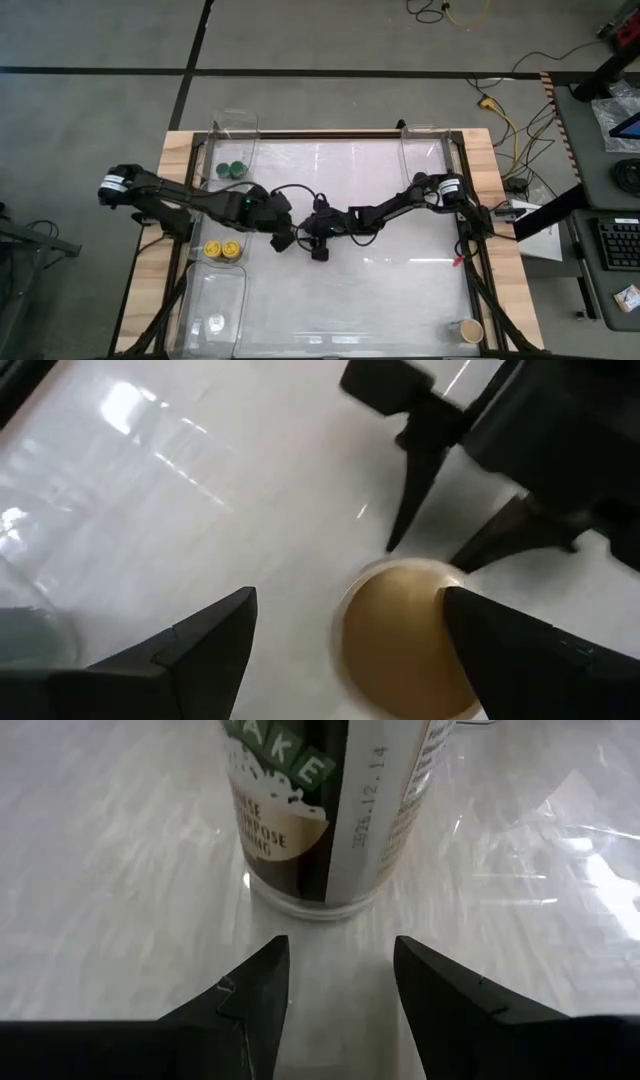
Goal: Sort spices by type
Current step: Move the top brown spice bottle a few centimeters to be taken by the other gripper
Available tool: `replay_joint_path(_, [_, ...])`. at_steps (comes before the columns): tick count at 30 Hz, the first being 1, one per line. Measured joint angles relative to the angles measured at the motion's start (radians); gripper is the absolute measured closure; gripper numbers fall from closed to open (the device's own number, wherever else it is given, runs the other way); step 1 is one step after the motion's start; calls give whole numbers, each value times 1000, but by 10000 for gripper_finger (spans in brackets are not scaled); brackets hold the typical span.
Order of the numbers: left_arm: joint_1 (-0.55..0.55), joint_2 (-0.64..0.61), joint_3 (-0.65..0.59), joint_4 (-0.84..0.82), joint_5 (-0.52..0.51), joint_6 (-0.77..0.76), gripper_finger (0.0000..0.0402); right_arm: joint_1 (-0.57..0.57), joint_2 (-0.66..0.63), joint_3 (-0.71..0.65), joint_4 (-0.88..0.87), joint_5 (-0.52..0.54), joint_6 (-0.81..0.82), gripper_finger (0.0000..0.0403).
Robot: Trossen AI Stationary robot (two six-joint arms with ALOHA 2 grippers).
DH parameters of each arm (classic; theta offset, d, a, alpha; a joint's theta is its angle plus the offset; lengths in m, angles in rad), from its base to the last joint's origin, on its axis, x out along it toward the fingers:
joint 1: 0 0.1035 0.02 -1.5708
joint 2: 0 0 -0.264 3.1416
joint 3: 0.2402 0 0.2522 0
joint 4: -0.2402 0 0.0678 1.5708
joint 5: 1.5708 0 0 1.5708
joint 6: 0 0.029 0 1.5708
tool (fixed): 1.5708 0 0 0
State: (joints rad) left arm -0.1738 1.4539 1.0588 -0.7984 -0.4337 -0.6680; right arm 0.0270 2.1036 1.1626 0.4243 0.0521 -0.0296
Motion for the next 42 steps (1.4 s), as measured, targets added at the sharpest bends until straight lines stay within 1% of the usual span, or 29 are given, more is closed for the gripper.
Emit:
replay_joint_path(7, [-1,63,85,-6,29,-32,95,24,-2,-3,-20,12,-13,217])
replay_joint_path(14, [-2,131,141,-144,58,-145,87,39,-4,-9,-44,11,-7,218])
replay_joint_path(21, [-9,194,189,-153,70,-154,60,45,-4,-16,-46,6,-1,213])
replay_joint_path(28, [-10,209,218,-225,84,-174,55,45,-4,-24,-47,0,10,219])
replay_joint_path(31, [-13,202,219,-237,89,-167,55,45,-4,-27,-45,-1,17,218])
replay_joint_path(36, [-15,196,203,-236,163,-105,55,45,-3,-31,-40,-1,23,212])
replay_joint_path(42, [-11,196,179,-224,171,-25,55,45,-2,-32,-40,-1,34,216])
